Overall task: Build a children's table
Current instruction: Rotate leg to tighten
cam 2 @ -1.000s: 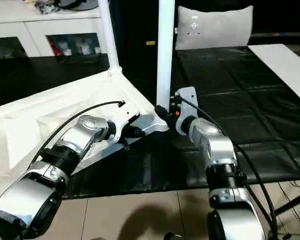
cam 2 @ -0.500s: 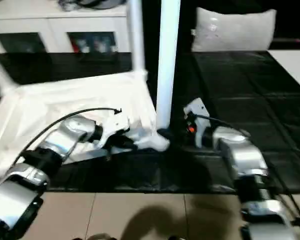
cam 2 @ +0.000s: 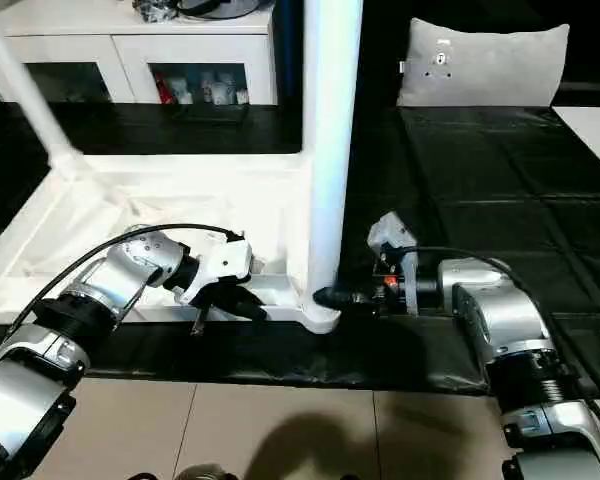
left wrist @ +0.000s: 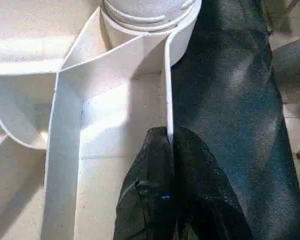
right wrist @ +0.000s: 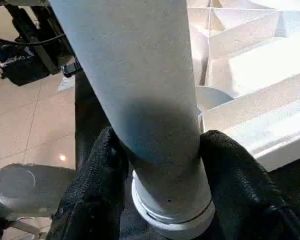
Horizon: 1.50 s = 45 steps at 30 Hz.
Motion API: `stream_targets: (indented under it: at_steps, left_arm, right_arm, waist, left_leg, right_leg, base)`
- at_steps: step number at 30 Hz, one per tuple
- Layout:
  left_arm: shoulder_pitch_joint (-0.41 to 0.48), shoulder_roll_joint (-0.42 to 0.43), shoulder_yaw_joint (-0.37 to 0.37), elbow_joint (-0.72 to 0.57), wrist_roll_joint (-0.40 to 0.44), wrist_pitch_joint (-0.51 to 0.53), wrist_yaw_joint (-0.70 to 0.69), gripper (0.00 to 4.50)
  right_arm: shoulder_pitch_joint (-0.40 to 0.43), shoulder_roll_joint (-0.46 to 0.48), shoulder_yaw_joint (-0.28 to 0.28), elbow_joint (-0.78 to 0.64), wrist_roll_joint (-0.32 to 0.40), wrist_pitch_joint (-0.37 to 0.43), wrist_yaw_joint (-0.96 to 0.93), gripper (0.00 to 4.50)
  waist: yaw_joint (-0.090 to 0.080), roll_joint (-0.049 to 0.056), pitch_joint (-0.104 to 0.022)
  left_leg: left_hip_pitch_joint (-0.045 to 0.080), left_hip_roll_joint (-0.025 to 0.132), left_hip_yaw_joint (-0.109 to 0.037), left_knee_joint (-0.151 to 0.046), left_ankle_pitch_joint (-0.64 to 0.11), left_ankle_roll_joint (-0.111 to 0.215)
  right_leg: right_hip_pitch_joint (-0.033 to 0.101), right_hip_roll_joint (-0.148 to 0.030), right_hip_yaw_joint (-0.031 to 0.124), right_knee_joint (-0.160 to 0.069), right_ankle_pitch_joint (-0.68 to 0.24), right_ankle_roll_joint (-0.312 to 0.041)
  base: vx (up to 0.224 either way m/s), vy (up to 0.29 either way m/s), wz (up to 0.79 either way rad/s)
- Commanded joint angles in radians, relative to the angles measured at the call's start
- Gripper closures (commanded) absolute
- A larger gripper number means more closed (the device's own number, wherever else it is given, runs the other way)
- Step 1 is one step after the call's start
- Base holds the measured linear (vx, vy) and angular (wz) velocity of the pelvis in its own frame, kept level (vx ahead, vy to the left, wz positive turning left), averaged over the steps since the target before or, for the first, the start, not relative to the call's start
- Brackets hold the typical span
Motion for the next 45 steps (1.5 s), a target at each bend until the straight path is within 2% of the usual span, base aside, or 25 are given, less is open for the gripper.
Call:
stream_targets:
  at_steps: [1,2,5,7,8,10,11,13,15,16,17,19,21,23,24,25,26,27,30,32,33,34,37,42,45]
  left_arm:
    - [-0.017,-0.003,-0.025,-0.006,0.007,-0.017,-0.023,4.50]
    - [-0.017,-0.004,-0.025,-0.006,0.007,-0.016,-0.024,4.50]
    - [-0.015,-0.017,0.000,-0.002,-0.004,0.026,-0.005,4.50]
    - [-0.015,-0.025,0.010,-0.007,-0.012,0.057,0.010,4.50]
    - [-0.017,-0.043,0.029,-0.013,-0.024,0.112,0.046,4.50]
    - [-0.021,-0.058,0.043,-0.014,-0.031,0.149,0.079,4.50]
    - [-0.032,-0.084,0.063,-0.002,-0.035,0.188,0.142,4.50]
    - [-0.045,-0.110,0.080,0.012,-0.035,0.227,0.208,4.50]
    - [-0.054,-0.124,0.092,0.022,-0.036,0.247,0.249,4.50]
    - [-0.077,-0.158,0.128,0.053,-0.040,0.293,0.361,4.50]
    - [-0.082,-0.167,0.137,0.059,-0.041,0.306,0.390,4.50]
    - [-0.098,-0.210,0.182,0.077,-0.059,0.345,0.506,4.50]
    - [-0.101,-0.227,0.200,0.080,-0.065,0.352,0.551,4.50]
    - [-0.100,-0.258,0.221,0.077,-0.068,0.367,0.621,4.50]
    - [-0.099,-0.259,0.220,0.075,-0.067,0.366,0.620,4.50]
    - [-0.095,-0.260,0.213,0.071,-0.062,0.361,0.614,4.50]
    - [-0.090,-0.257,0.205,0.068,-0.056,0.352,0.602,4.50]
    - [-0.090,-0.256,0.204,0.068,-0.055,0.351,0.602,4.50]
    - [-0.086,-0.237,0.187,0.075,-0.034,0.318,0.587,4.50]
    - [-0.085,-0.229,0.183,0.078,-0.026,0.310,0.583,4.50]
    - [-0.082,-0.221,0.177,0.076,-0.022,0.300,0.572,4.50]
    - [-0.078,-0.212,0.169,0.073,-0.018,0.292,0.553,4.50]
    - [-0.060,-0.163,0.120,0.055,0.005,0.245,0.451,4.50]
    - [-0.053,-0.137,0.099,0.056,0.017,0.215,0.405,4.50]
    - [-0.050,-0.095,0.062,0.063,0.036,0.158,0.317,4.50]
  right_arm:
    - [0.001,0.000,0.017,-0.023,0.016,0.014,0.030,2.46]
    - [0.001,-0.001,0.017,-0.023,0.016,0.014,0.031,2.52]
    - [0.004,0.006,0.011,-0.026,0.034,0.035,0.025,2.54]
    - [0.005,0.021,-0.006,-0.034,0.052,0.045,0.008,2.57]
    - [0.005,0.051,-0.031,-0.044,0.064,0.046,-0.039,2.57]
    - [0.001,0.072,-0.040,-0.041,0.058,0.055,-0.086,2.57]
    - [-0.018,0.107,-0.045,-0.018,0.024,0.071,-0.184,2.57]
    - [-0.041,0.143,-0.050,0.013,-0.015,0.085,-0.292,2.57]
    - [-0.055,0.165,-0.059,0.031,-0.030,0.098,-0.353,2.57]
    - [-0.088,0.225,-0.096,0.066,-0.043,0.129,-0.498,2.58]
    - [-0.095,0.240,-0.107,0.074,-0.045,0.138,-0.534,2.59]
    - [-0.115,0.309,-0.143,0.105,-0.051,0.103,-0.660,2.61]
    - [-0.120,0.329,-0.151,0.119,-0.057,0.087,-0.697,2.61]
    - [-0.121,0.354,-0.133,0.148,-0.114,0.004,-0.773,2.61]
    - [-0.120,0.356,-0.137,0.148,-0.108,0.003,-0.769,2.61]
    - [-0.117,0.360,-0.150,0.145,-0.086,0.003,-0.751,2.26]
    - [-0.113,0.359,-0.158,0.139,-0.075,0.005,-0.738,2.26]
    - [-0.113,0.359,-0.158,0.139,-0.075,0.005,-0.738,1.93]
    - [-0.098,0.335,-0.153,0.127,-0.086,-0.008,-0.698,1.82]
    - [-0.090,0.323,-0.158,0.121,-0.084,-0.023,-0.679,1.58]
    - [-0.086,0.311,-0.160,0.119,-0.080,-0.033,-0.666,1.58]
    - [-0.080,0.293,-0.158,0.115,-0.080,-0.047,-0.646,1.58]
    - [-0.054,0.196,-0.153,0.115,-0.077,-0.100,-0.509,1.27]
    - [-0.035,0.138,-0.151,0.096,-0.058,-0.105,-0.397,0.98]
    - [-0.016,0.053,-0.112,0.090,-0.073,-0.128,-0.274,0.67]
  waist:
    - [-0.003,-0.021,-0.084]
    - [-0.004,-0.024,-0.084]
    - [-0.003,-0.021,-0.083]
    - [-0.002,-0.019,-0.082]
    - [-0.004,-0.020,-0.082]
    - [-0.008,-0.021,-0.080]
    - [-0.011,-0.022,-0.079]
    - [-0.023,-0.021,-0.074]
    - [-0.031,-0.022,-0.075]
    - [-0.043,-0.019,-0.075]
    - [-0.057,-0.018,-0.076]
    - [-0.071,-0.021,-0.078]
    - [-0.078,-0.021,-0.083]
    - [-0.083,-0.021,-0.090]
    - [-0.083,-0.021,-0.089]
    - [-0.082,-0.021,-0.091]
    - [-0.078,-0.021,-0.090]
    - [-0.076,-0.020,-0.091]
    - [-0.073,-0.017,-0.090]
    - [-0.070,-0.018,-0.088]
    - [-0.066,-0.010,-0.087]
    - [-0.065,-0.015,-0.088]
    - [-0.053,-0.016,-0.088]
    - [-0.046,-0.019,-0.086]
    - [-0.033,-0.019,-0.087]
  left_leg:
    - [0.009,0.036,-0.010,-0.062,-0.125,0.083]
    - [0.009,0.035,-0.009,-0.062,-0.123,0.083]
    - [0.010,0.036,-0.009,-0.062,-0.122,0.084]
    - [0.010,0.034,-0.009,-0.062,-0.123,0.081]
    - [0.009,0.033,-0.008,-0.062,-0.124,0.081]
    - [0.011,0.031,-0.008,-0.062,-0.131,0.070]
    - [0.011,0.029,-0.008,-0.062,-0.135,0.065]
    - [0.017,0.023,-0.008,-0.060,-0.159,0.049]
    - [0.014,0.016,-0.008,-0.059,-0.166,0.050]
    - [0.012,0.016,-0.008,-0.058,-0.165,0.051]
    - [0.011,0.016,-0.012,-0.058,-0.168,0.045]
    - [0.006,0.014,-0.012,-0.057,-0.161,0.049]
    - [0.005,0.009,-0.010,-0.055,-0.146,0.061]
    - [-0.009,0.012,-0.014,-0.057,-0.094,0.086]
    - [-0.009,0.013,-0.013,-0.057,-0.083,0.094]
    - [-0.010,0.012,-0.012,-0.056,-0.072,0.100]
    - [-0.010,0.015,-0.013,-0.057,-0.052,0.125]
    - [-0.009,0.017,-0.013,-0.057,-0.045,0.130]
    - [-0.007,0.023,-0.015,-0.058,-0.037,0.142]
    - [-0.005,0.023,-0.013,-0.059,-0.047,0.136]
    - [-0.003,0.023,-0.013,-0.059,-0.053,0.134]
    - [-0.003,0.024,-0.012,-0.059,-0.060,0.132]
    - [-0.002,0.025,-0.011,-0.059,-0.073,0.137]
    - [0.001,0.028,-0.010,-0.058,-0.086,0.127]
    - [0.002,0.028,-0.010,-0.058,-0.090,0.130]
  right_leg:
    - [0.065,-0.073,0.064,-0.064,-0.402,-0.017]
    - [0.065,-0.073,0.064,-0.065,-0.405,-0.015]
    - [0.064,-0.073,0.063,-0.067,-0.414,-0.011]
    - [0.065,-0.074,0.061,-0.069,-0.424,-0.009]
    - [0.065,-0.072,0.061,-0.069,-0.426,-0.007]
    - [0.064,-0.072,0.058,-0.075,-0.447,0.000]
    - [0.063,-0.070,0.055,-0.078,-0.462,0.008]
    - [0.060,-0.067,0.044,-0.091,-0.513,0.026]
    - [0.065,-0.067,0.039,-0.097,-0.530,0.053]
    - [0.063,-0.063,0.039,-0.096,-0.519,0.054]
    - [0.064,-0.064,0.034,-0.099,-0.519,0.052]
    - [0.068,-0.064,0.034,-0.098,-0.499,0.055]
    - [0.070,-0.065,0.037,-0.095,-0.476,0.052]
    - [0.076,-0.066,0.043,-0.079,-0.399,0.031]
    - [0.076,-0.065,0.044,-0.078,-0.385,0.026]
    - [0.076,-0.066,0.047,-0.074,-0.366,0.019]
    - [0.078,-0.067,0.052,-0.067,-0.324,-0.004]
    - [0.078,-0.067,0.054,-0.064,-0.313,-0.011]
    - [0.077,-0.069,0.057,-0.059,-0.287,-0.033]
    - [0.078,-0.070,0.058,-0.060,-0.301,-0.036]
    - [0.077,-0.071,0.057,-0.062,-0.310,-0.037]
    - [0.077,-0.069,0.058,-0.063,-0.315,-0.034]
    - [0.078,-0.069,0.059,-0.061,-0.316,-0.029]
    - [0.074,-0.068,0.059,-0.061,-0.336,-0.033]
    - [0.074,-0.067,0.060,-0.061,-0.345,-0.024]
  base:
    - [0.000,0.000,0.00]
    - [0.000,0.000,0.00]
    - [0.000,0.000,0.00]
    - [0.000,0.000,0.00]
    - [0.000,0.000,0.00]
    - [0.000,0.000,0.00]
    - [0.000,0.000,0.00]
    - [0.000,0.000,0.00]
    - [0.000,0.000,0.00]
    - [0.000,0.000,0.00]
    - [0.000,0.000,0.00]
    - [0.000,0.000,0.00]
    - [0.000,0.000,0.00]
    - [0.000,0.000,0.00]
    - [0.000,0.000,0.00]
    - [0.000,0.000,0.00]
    - [0.000,0.000,0.00]
    - [0.000,0.000,0.00]
    - [0.000,0.000,0.00]
    - [0.000,0.000,0.00]
    - [0.000,0.000,0.00]
    - [0.000,0.000,0.00]
    - [0.000,0.000,0.00]
    - [0.000,0.000,0.00]
    - [0.000,0.000,0.00]
